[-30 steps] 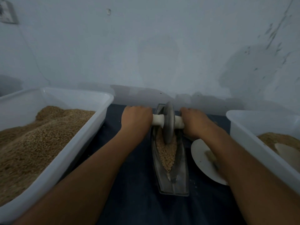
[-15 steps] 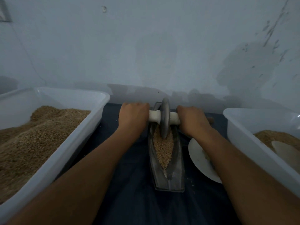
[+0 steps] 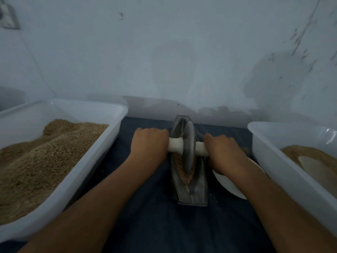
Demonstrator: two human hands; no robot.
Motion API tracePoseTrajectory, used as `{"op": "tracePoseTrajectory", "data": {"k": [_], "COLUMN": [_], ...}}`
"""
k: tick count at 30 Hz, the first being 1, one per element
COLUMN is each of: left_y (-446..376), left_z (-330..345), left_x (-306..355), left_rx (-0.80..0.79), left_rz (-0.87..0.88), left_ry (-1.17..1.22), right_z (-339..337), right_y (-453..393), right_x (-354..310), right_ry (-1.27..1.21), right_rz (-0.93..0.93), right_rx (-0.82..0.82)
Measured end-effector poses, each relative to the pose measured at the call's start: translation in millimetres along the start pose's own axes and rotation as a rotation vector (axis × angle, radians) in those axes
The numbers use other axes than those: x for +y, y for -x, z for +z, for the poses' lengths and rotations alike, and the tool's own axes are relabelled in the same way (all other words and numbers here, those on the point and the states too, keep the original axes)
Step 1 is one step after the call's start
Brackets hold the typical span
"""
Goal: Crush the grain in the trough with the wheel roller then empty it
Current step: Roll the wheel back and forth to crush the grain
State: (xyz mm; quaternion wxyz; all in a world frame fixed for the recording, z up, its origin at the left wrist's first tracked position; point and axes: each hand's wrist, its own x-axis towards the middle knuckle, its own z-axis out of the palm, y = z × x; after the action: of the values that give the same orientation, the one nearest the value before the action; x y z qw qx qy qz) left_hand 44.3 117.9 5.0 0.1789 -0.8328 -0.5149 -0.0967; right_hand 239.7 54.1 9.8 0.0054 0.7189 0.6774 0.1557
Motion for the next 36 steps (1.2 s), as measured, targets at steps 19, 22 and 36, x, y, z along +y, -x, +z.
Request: {"op": "tracePoseTrajectory", "data": {"k": [19,22,36], "left_y": [10.3,10.6,-6.5], "left_z": [-35.6,-32.1,-11.2], "left_x": [-1.3,1.0,-1.5], "left_rx": [-0.296,-0.248,-0.145], "left_rz": [-0.012,-0.007,-0.020], "left_ry": [0.070,0.039,0.040], "right_z": [-32.7,-27.2,0.0], "right_y": [18.2,13.2,-16.4], "right_x": [6.8,5.2,2.8], "right_ry": [-0.157,-0.157,-0.100], "right_rz": [-0.069,-0.041,-0.023], "right_rx": [-0.281,-0.257,-0.008]}}
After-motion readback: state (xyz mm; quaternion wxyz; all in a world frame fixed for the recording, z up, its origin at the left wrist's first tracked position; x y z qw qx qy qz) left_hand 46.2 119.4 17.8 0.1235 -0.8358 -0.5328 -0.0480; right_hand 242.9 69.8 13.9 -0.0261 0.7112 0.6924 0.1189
